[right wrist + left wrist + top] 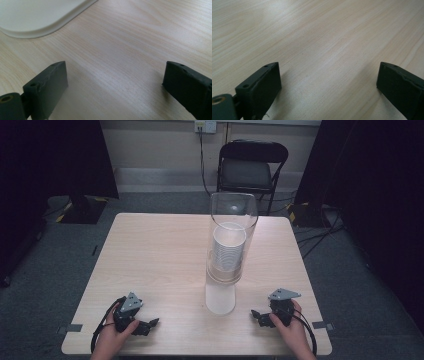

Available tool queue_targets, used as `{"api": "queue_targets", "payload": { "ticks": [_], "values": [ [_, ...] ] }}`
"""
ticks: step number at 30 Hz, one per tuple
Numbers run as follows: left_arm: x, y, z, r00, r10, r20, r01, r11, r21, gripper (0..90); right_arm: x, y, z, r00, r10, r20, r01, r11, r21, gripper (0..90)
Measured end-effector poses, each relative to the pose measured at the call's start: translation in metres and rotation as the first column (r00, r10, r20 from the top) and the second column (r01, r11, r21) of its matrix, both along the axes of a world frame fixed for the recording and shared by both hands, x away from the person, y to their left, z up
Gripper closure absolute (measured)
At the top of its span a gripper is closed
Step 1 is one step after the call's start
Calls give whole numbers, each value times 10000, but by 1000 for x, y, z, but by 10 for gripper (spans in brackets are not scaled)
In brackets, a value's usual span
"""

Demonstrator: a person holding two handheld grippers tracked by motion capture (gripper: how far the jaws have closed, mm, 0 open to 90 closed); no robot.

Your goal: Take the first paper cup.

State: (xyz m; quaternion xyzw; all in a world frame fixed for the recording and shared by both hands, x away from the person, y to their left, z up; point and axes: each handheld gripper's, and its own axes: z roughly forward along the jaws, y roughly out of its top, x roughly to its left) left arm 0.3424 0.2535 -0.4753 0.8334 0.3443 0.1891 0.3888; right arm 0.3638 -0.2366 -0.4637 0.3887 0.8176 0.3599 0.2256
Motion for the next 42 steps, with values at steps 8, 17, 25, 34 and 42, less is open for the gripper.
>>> {"api": "queue_targets", "payload": {
  "ticks": [8, 17, 25, 34, 42],
  "values": [
    [1, -1, 0, 9999, -106, -34, 106, 9999, 79, 30, -1, 0, 0, 10000, -2, -24, 2, 10000, 40, 50],
    [2, -2, 0, 10000, -31, -77, 32, 9999, 109, 0, -10, 9, 1, 9998, 57, -215, -53, 9998, 181, 68],
    [2, -2, 0, 10000, -30, -75, 31, 9999, 117, 0, -18, 34, 30, 9915, 927, 908, -1058, 9825, 1531, 156],
    [2, -2, 0, 10000, -29, -76, 30, 9999, 114, 0, -9, 74, 58, 9683, 1789, 1742, -2136, 9548, 2066, 172],
    [2, -2, 0, 10000, -33, -75, 34, 9999, 117, 0, -1, 91, 73, 9625, 1824, 2007, -2277, 9454, 2332, 198]
  ]
}}
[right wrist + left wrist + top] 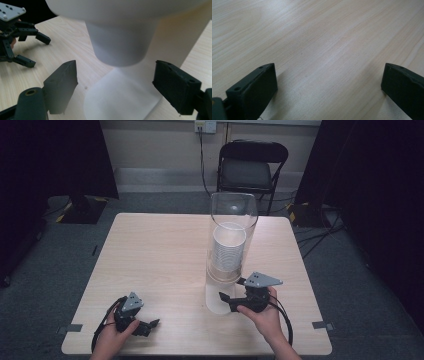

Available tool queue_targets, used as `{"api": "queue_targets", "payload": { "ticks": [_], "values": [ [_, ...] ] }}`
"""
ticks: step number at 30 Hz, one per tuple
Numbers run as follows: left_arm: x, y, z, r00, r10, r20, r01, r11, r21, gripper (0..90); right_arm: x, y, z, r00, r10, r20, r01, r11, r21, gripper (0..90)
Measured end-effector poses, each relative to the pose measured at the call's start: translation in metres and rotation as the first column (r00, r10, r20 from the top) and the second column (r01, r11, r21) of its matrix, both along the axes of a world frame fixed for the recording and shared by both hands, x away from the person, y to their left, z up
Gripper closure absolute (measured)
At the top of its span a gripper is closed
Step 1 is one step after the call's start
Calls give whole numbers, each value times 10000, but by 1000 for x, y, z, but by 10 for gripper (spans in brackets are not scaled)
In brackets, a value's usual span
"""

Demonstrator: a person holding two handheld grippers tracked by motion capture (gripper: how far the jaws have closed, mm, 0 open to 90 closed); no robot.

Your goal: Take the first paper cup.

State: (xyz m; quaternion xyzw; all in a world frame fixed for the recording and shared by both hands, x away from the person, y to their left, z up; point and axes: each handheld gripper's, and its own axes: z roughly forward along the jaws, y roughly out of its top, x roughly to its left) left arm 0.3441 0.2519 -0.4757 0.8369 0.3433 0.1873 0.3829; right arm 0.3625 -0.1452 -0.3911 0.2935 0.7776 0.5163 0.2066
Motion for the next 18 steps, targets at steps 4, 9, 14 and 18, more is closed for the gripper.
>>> {"api": "queue_targets", "payload": {
  "ticks": [4, 9, 14, 18],
  "values": [
    [0, 0, 0, 10000, 9, -4, -9, 10000, 2, 0, 2, 3, 5, 9998, 67, 183, -69, 9999, 101, 204],
    [0, 0, 0, 10000, 4, -1, -4, 10000, 6, 0, 6, 10, 12, 9990, 71, 430, -77, 9999, 142, 198],
    [0, 0, 0, 10000, 2, -1, -2, 10000, -3, 0, 9, 14, 10, 9981, -33, 615, 25, 9999, 133, 221],
    [0, 0, 0, 10000, 5, -1, -5, 10000, -6, 0, 11, 17, 9, 9935, -120, 1131, 127, 9999, -58, 253]
  ]
}}
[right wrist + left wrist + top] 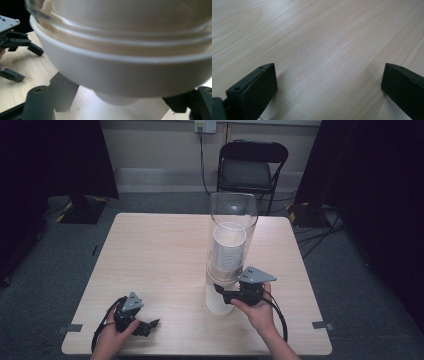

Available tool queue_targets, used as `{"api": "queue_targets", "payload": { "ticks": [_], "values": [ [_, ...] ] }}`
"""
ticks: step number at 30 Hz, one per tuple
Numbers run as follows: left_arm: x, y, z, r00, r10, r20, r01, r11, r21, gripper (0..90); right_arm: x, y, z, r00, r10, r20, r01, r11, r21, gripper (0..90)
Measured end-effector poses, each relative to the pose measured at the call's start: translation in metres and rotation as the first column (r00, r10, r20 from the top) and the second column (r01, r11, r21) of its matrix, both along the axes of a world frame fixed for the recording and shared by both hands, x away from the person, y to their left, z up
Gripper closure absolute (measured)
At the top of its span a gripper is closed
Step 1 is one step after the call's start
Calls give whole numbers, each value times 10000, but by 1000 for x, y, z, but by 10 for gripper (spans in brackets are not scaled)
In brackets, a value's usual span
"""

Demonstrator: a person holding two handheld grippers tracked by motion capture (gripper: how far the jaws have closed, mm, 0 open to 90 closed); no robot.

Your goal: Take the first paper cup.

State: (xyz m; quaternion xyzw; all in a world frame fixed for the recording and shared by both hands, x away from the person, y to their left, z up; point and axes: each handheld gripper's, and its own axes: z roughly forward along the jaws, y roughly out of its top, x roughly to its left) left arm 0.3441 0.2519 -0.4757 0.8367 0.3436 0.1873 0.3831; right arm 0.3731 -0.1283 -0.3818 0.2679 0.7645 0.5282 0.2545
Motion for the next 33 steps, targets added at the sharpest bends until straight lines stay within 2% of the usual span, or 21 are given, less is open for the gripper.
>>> {"api": "queue_targets", "payload": {
  "ticks": [3, 5, 10, 14, 15, 16, 17, 18, 19, 20, 21, 22, 23, 25, 27, 29, 33],
  "values": [
    [0, 0, 0, 10000, -3, 0, 3, 10000, 3, 0, 3, -1, -1, 9998, 36, 200, -34, 10000, -87, 299],
    [0, 0, 0, 10000, 3, -2, -3, 10000, 6, 0, 4, -2, -1, 9999, 38, 94, -38, 10000, 13, 322],
    [0, 0, 0, 10000, 1, 1, -1, 10000, -1, 0, 3, -2, -2, 9999, 77, 104, -77, 10000, -30, 335],
    [0, 0, 0, 10000, 4, -4, -4, 10000, 3, 0, 2, -3, -7, 9999, 14, 161, -17, 9998, 217, 344],
    [0, 0, 0, 10000, -4, 2, 4, 10000, 4, 0, 2, -1, -12, 9999, -126, -33, 125, 9994, -315, 361],
    [0, 0, 0, 10000, -4, 2, 4, 10000, 4, 0, 2, -1, -12, 9999, -126, -33, 125, 9994, -315, 361],
    [0, 0, 0, 10000, 4, -2, -4, 10000, 7, 0, 5, -4, -31, 9994, -132, -334, 123, 9996, -269, 366],
    [0, 0, 0, 10000, 1, -1, -1, 10000, 9, 0, 6, -5, -39, 9974, -344, -640, 274, 9939, -1064, 366],
    [0, 0, 0, 10000, -2, -1, 2, 10000, 4, 0, 6, -7, -52, 9963, -334, -793, 213, 9887, -1487, 366],
    [0, 0, 0, 10000, -2, -1, 2, 10000, 4, 0, 6, -7, -52, 9963, -334, -793, 213, 9887, -1487, 366],
    [0, 0, 0, 10000, -1, 0, 1, 10000, 4, 0, 4, -8, -64, 9940, -295, -1053, 96, 9827, -1851, 365],
    [0, 0, 0, 10000, -6, -1, 6, 10000, 3, 0, 3, -10, -72, 9915, -258, -1278, 5, 9810, -1941, 365],
    [0, 0, 0, 10000, 0, -1, 0, 10000, 8, 0, 4, -12, -72, 9896, -196, -1425, -67, 9833, -1818, 364],
    [0, 0, 0, 10000, -6, -1, 6, 10000, 5, 0, 5, -13, -63, 9887, -130, -1492, -111, 9871, -1597, 361],
    [0, 0, 0, 10000, -17, 0, 17, 10000, 11, 0, 6, -13, -60, 9859, 49, -1671, -337, 9848, -1703, 358],
    [0, 0, 0, 10000, -20, 0, 20, 10000, 6, 0, 5, -15, -66, 9842, 47, -1773, -451, 9733, -2249, 354],
    [0, 0, 0, 10000, -18, 3, 18, 10000, 13, 0, 2, -23, -67, 9826, 88, -1856, -499, 9747, -2180, 353]
  ]
}}
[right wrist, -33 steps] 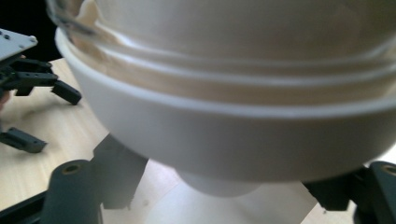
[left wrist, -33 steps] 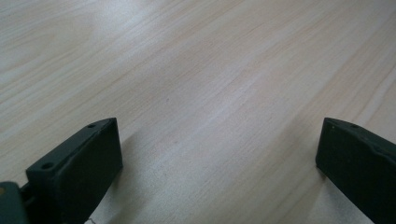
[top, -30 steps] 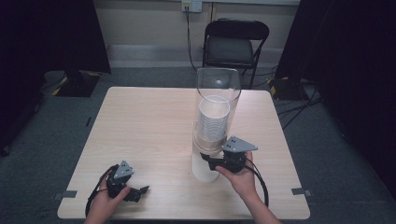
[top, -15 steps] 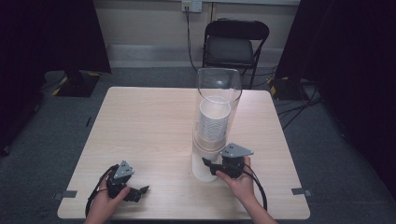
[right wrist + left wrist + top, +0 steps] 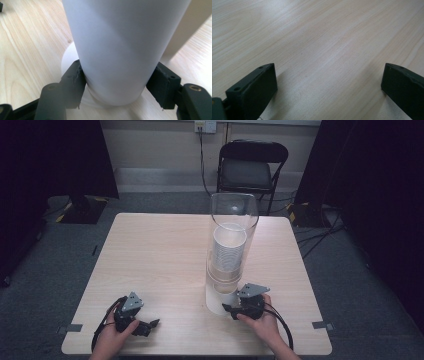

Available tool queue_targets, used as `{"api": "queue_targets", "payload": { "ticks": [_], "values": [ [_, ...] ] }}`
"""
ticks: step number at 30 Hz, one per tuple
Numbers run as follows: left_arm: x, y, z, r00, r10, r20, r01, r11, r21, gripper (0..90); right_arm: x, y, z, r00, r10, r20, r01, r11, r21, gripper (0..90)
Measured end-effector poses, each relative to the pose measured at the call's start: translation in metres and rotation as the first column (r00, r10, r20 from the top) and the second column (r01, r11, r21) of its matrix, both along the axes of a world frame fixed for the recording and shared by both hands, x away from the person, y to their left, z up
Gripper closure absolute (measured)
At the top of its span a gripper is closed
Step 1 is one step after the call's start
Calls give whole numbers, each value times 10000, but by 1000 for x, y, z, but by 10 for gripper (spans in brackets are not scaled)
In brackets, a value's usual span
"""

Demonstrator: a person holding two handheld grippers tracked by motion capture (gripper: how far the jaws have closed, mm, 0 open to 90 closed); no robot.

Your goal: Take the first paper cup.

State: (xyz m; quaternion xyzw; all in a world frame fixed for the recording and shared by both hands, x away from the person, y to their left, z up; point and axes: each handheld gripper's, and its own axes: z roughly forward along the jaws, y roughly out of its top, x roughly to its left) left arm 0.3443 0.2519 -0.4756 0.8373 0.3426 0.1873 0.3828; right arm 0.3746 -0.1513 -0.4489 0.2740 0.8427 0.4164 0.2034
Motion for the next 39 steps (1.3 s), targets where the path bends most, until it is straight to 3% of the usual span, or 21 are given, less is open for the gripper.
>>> {"api": "queue_targets", "payload": {
  "ticks": [10, 13, 17, 22, 30, 39],
  "values": [
    [0, 0, 0, 10000, -1, -1, 1, 10000, 2, 0, -7, -21, 1, 9999, -133, 27, 133, 9997, -218, 348],
    [0, 0, 0, 10000, -1, -2, 1, 10000, 1, 0, -5, -34, -2, 9986, -526, -79, 527, 9986, 89, 346],
    [0, 0, 0, 10000, 1, 1, -1, 10000, 2, 0, 0, -51, -3, 9940, -1091, -42, 1091, 9940, 7, 344],
    [0, 0, 0, 10000, 3, -2, -3, 10000, -4, 0, 5, -54, -5, 9912, -1325, 73, 1327, 9908, -253, 344],
    [0, 0, 0, 10000, 1, 0, -1, 10000, 4, 0, 12, -59, -9, 9848, -1723, -230, 1718, 9848, -242, 339],
    [0, 0, 0, 10000, 0, 3, 0, 10000, 6, 0, 12, -67, -11, 9819, -1876, -249, 1872, 9822, -164, 331]
  ]
}}
